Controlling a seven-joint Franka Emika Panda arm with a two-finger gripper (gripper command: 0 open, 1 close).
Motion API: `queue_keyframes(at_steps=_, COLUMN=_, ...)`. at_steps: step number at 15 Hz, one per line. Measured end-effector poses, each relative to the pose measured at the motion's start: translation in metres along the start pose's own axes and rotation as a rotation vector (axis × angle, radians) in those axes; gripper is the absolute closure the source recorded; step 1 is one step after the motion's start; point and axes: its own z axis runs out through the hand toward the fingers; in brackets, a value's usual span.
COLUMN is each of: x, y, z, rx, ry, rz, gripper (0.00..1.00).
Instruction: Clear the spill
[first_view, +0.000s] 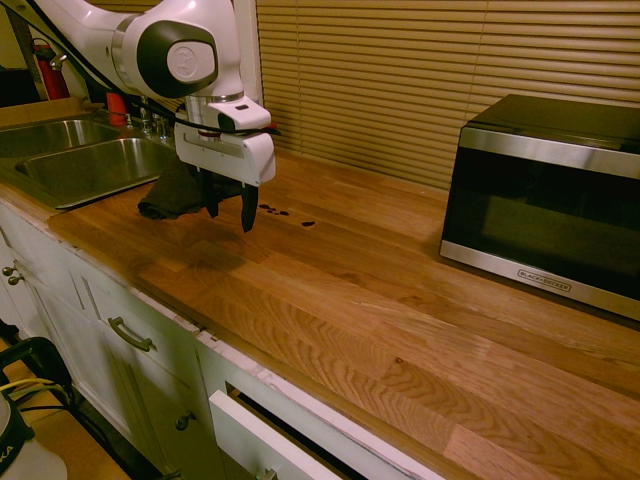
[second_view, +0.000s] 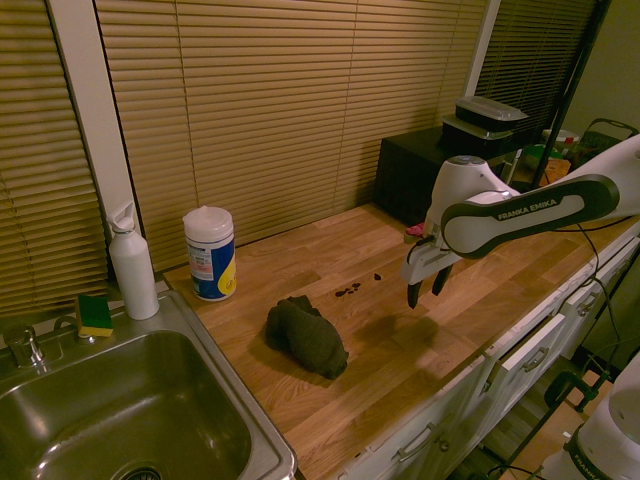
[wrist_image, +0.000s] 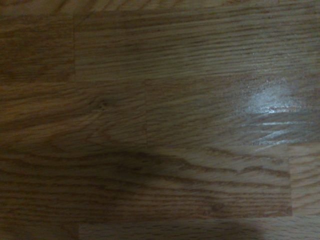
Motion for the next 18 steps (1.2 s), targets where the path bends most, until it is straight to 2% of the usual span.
queue_keyframes(at_steps=3, x=-0.002, y=-0.002, z=0.0, rx=0.002, ry=0.003, rz=-0.004, gripper=0.0)
queue_keyframes(at_steps=7, x=-0.023, y=-0.028, z=-0.015, rx=0.052, ry=0.039, rz=-0.053, gripper=0.0)
queue_keyframes(at_steps=13, x=-0.093, y=-0.099, z=-0.06, rx=0.18, ry=0.061, rz=-0.114, gripper=0.0)
queue_keyframes(at_steps=18, x=-0.146, y=-0.15, z=-0.069, rx=0.249, ry=0.06, rz=-0.159, gripper=0.0)
